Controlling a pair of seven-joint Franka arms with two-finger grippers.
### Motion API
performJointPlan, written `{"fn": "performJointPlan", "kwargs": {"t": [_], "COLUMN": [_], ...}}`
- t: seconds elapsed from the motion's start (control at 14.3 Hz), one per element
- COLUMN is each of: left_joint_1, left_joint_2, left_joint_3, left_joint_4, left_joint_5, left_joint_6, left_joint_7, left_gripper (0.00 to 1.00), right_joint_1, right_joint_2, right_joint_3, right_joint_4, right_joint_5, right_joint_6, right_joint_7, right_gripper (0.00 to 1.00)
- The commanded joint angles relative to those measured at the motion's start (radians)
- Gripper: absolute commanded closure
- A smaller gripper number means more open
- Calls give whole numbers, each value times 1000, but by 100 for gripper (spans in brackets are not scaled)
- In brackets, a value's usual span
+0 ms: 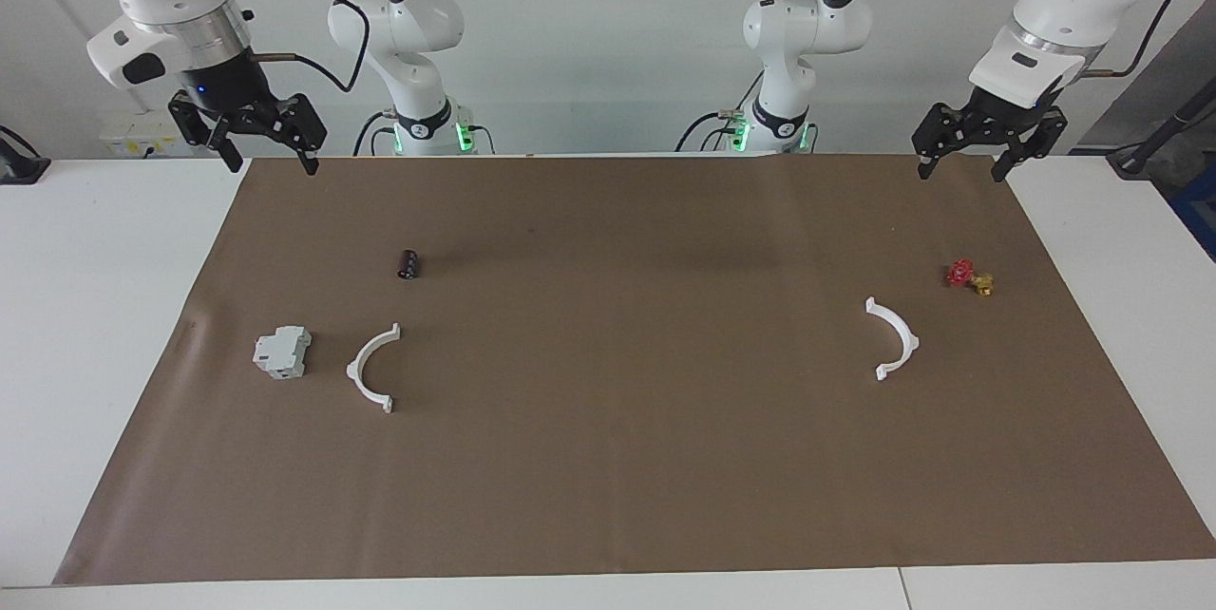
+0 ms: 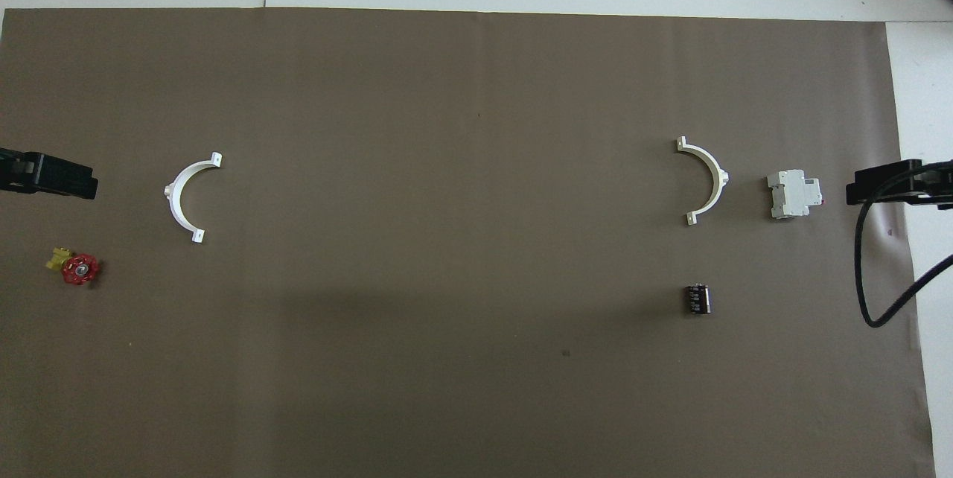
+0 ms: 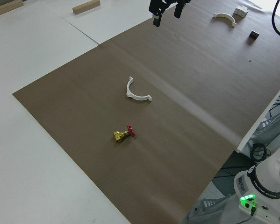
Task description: Assemble drain pipe with both arms
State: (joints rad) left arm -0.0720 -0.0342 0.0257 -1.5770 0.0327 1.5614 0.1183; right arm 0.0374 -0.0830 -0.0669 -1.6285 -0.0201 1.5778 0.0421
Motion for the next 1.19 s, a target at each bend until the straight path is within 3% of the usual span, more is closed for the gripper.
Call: {"fn": "performJointPlan", "kwargs": {"t": [0.0, 0.56, 0.84, 1.12], "left_joint_1": [-15, -15, -15, -15], "left_joint_2": [-16, -16, -16, -16], "left_joint_3": [16, 16, 16, 16], "left_joint_4": [-21, -21, -21, -21], "left_joint_5": [-14, -14, -14, -14], "left_joint_6": [9, 9, 9, 8], "left_joint_7": [4, 1, 1, 1], "left_gripper": [0, 0, 0, 0], "right_joint_1": [1, 1, -2, -11], "right_joint_2": [-4, 6, 23, 155], "right_joint_3": [1, 6, 6, 6], "right_joint_4": [-1, -37, -244, -330], "right_joint_5": [5, 5, 66, 68], "right_joint_6": [4, 31, 287, 516], "right_joint_7": [19, -1, -152, -309], "right_gripper": [0, 0, 0, 0]}}
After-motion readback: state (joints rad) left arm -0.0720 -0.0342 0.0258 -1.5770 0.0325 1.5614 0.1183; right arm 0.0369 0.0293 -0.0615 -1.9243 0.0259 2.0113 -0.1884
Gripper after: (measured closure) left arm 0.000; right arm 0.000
